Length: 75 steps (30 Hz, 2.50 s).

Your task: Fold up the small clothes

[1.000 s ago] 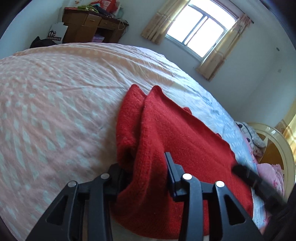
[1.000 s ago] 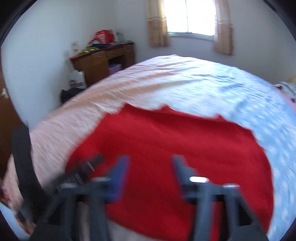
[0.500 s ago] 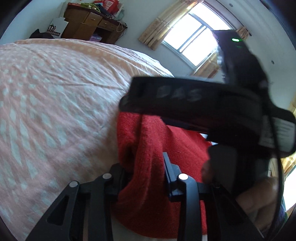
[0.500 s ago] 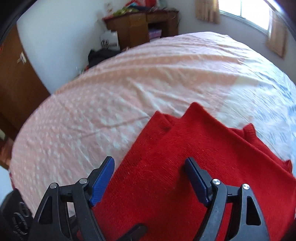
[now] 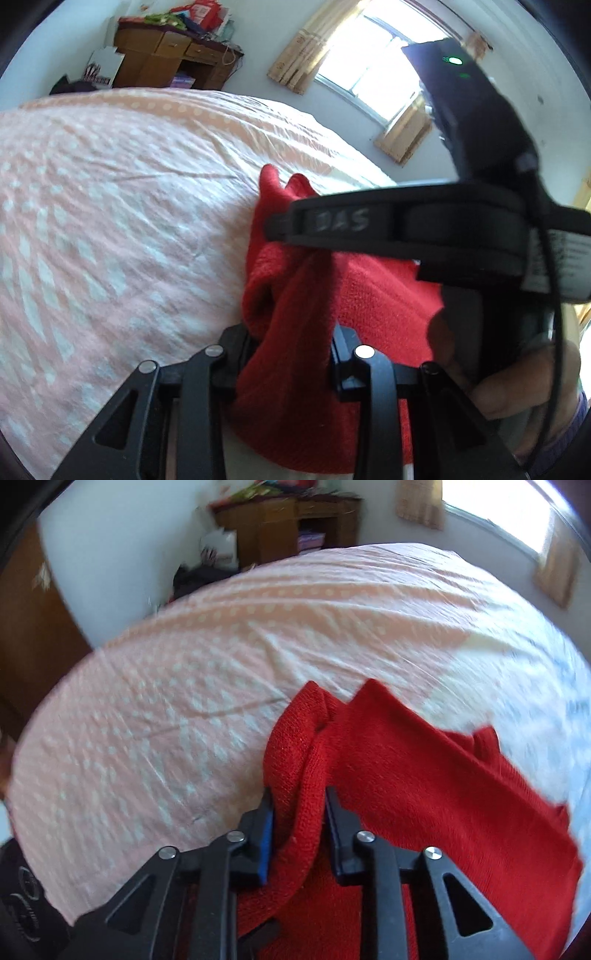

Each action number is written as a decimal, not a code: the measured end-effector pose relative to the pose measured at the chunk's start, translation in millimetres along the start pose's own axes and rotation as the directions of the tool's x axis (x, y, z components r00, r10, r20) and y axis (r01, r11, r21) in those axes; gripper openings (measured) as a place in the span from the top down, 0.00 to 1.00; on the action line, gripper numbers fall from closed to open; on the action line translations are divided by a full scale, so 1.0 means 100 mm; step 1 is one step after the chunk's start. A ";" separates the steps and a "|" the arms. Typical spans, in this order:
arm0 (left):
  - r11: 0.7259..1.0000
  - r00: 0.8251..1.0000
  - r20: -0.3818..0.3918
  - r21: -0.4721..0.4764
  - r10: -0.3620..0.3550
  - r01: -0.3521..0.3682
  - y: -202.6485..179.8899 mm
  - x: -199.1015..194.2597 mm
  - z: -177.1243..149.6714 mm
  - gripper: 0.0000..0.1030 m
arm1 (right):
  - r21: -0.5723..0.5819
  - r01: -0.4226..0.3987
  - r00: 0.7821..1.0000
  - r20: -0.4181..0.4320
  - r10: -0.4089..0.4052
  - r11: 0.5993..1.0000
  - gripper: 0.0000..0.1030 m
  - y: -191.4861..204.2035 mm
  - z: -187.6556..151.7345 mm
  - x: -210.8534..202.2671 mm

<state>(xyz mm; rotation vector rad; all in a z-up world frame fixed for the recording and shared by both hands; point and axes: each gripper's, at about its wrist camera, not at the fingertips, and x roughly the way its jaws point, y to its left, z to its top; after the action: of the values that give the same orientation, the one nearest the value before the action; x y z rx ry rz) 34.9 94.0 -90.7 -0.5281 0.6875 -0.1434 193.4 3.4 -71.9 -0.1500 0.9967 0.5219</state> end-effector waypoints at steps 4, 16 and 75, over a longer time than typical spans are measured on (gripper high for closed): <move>0.985 0.996 0.029 0.148 0.080 -0.083 -0.29 -0.13 -0.05 0.67 | 0.169 -0.122 0.989 0.106 0.105 0.978 0.79 -0.34 -0.18 -0.29; 0.859 0.992 0.071 0.496 0.103 -0.125 -1.30 -0.27 -0.41 0.69 | 0.363 -0.234 0.958 0.243 0.151 0.902 0.81 -1.25 -0.73 -0.94; 0.849 0.995 -0.086 0.528 0.043 0.009 -1.25 -0.05 -0.33 0.64 | 0.530 -0.317 0.932 0.325 0.157 0.787 0.47 -1.67 -1.31 -1.16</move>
<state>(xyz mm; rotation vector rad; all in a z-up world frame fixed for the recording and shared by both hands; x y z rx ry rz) 16.0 -25.9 -45.3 0.0191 0.7092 -0.3328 124.2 -228.6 -65.9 0.5918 0.8721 0.4340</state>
